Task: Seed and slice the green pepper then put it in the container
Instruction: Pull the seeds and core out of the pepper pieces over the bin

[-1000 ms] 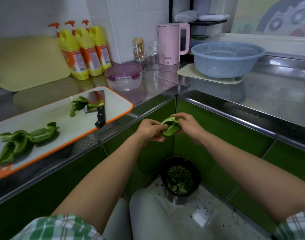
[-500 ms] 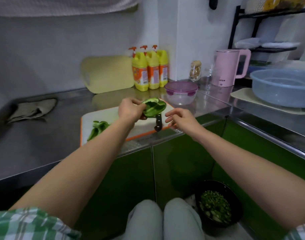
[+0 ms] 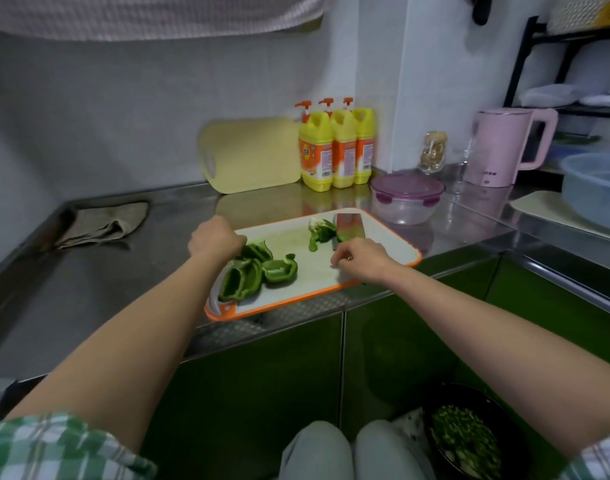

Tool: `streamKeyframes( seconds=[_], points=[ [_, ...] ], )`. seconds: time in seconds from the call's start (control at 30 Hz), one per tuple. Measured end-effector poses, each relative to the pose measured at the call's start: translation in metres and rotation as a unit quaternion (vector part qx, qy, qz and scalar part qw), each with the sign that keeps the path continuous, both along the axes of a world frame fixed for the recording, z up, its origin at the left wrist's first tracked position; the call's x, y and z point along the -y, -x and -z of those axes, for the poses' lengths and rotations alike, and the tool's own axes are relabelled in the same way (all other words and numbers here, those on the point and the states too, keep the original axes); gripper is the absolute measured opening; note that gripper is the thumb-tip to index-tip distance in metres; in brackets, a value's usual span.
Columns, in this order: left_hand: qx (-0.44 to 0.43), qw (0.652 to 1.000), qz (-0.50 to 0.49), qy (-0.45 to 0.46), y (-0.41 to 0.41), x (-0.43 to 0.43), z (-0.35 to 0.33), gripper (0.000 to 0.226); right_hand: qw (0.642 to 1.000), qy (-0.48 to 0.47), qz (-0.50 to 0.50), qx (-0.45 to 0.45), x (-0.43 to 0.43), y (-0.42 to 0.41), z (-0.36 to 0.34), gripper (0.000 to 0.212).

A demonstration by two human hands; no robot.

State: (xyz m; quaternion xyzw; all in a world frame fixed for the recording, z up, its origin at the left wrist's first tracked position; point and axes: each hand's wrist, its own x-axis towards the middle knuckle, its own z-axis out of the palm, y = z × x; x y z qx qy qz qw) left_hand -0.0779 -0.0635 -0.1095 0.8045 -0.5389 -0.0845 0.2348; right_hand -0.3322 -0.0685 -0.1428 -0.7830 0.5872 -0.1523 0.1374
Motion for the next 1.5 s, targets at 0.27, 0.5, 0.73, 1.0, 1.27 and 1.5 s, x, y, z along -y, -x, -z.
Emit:
streamKeyframes(
  seconds=[0.27,0.5,0.73,1.0,1.27,1.5],
  points=[
    [0.096,0.99,0.089,0.051,0.031,0.02,-0.01,0.022,0.994,0.073,0.047,0.064,0.016,0.006,-0.001,0.02],
    [0.057,0.975,0.21,0.036,0.101,0.059,0.0,0.02,0.993,0.061,0.076,0.065,0.038,0.029,0.014,0.034],
    [0.084,0.972,0.221,0.018,0.128,0.09,0.025,0.04,0.988,0.045,0.072,0.131,0.049,0.043,0.022,0.03],
    [0.083,0.969,0.229,0.048,0.129,0.098,0.033,0.032,0.984,0.027,0.067,0.161,0.051,0.047,0.023,0.032],
    [0.029,0.946,0.285,0.149,0.132,0.067,0.016,0.029,0.937,0.013,0.11,0.331,0.041,0.049,0.02,0.022],
    [-0.01,0.894,0.42,0.158,0.163,0.023,0.005,0.028,0.826,-0.084,0.135,0.54,0.011,0.061,0.003,0.039]
  ],
)
